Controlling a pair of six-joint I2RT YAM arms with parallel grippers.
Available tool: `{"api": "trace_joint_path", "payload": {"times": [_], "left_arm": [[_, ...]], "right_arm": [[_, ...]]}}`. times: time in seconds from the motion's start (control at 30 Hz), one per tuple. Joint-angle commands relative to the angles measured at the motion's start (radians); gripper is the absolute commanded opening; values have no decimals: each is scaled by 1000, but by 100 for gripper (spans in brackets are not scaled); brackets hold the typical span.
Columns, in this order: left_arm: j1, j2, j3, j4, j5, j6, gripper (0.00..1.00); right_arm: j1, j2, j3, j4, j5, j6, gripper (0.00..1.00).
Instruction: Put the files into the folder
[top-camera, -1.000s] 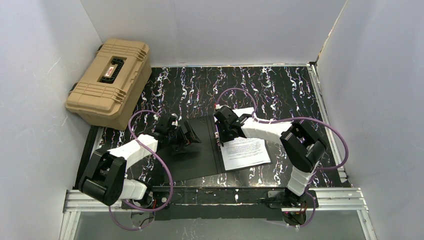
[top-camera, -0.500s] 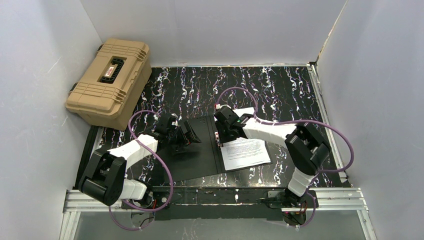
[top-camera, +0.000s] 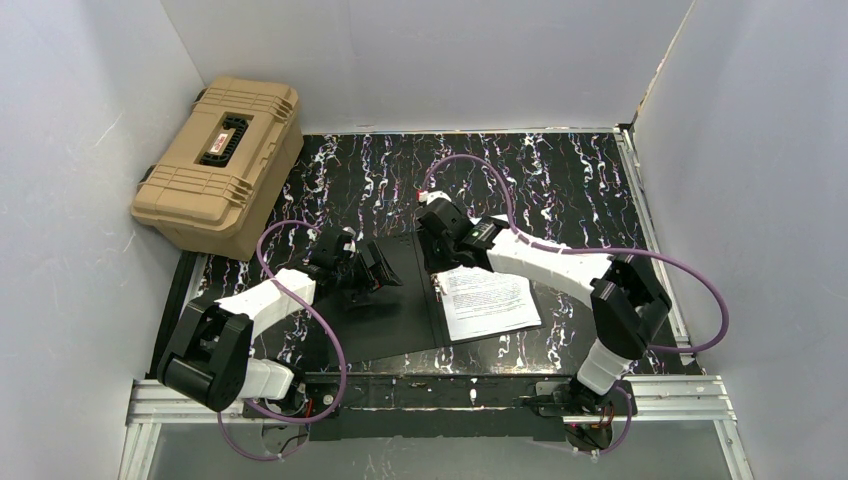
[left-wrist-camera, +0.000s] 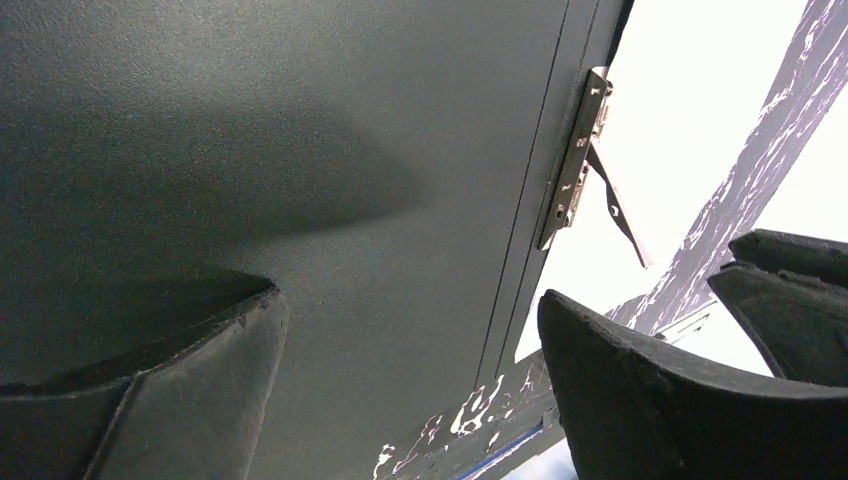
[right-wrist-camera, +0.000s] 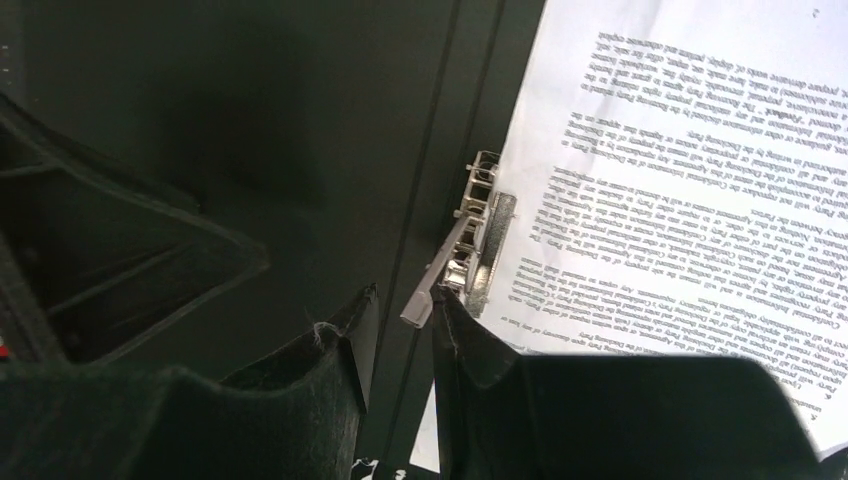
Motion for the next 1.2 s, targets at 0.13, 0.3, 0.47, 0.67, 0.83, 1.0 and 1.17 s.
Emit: {"api": "trace_joint_path", "payload": {"times": [0.13,0.3,0.47,0.67,0.83,1.0,1.17], "left_arm": [[-4,33,-29,-119,-76,42,94],[-4,40,-24,-125,-81,42,93],[-4,52,-17,-139,-87,50,90],[-4,80,-2,-165,-98,60,89],[-4,93,-2,-168,-102,57,89],[-4,93,-3,-168,-110,45,89],[-4,92,-4,-176,-124,28,89]], "right_arm": [[44,19,70,-51,32,-19,31],[67,50,79,-75,61,-25,28],[75,67,77,-82,73,-28,26],[84,85,71,-88,77,-33,23],[91,96,64,-102,86,-38,21],[104,101,48,-119,97,-44,11],[116,109,18,-130,103,-48,4]]}}
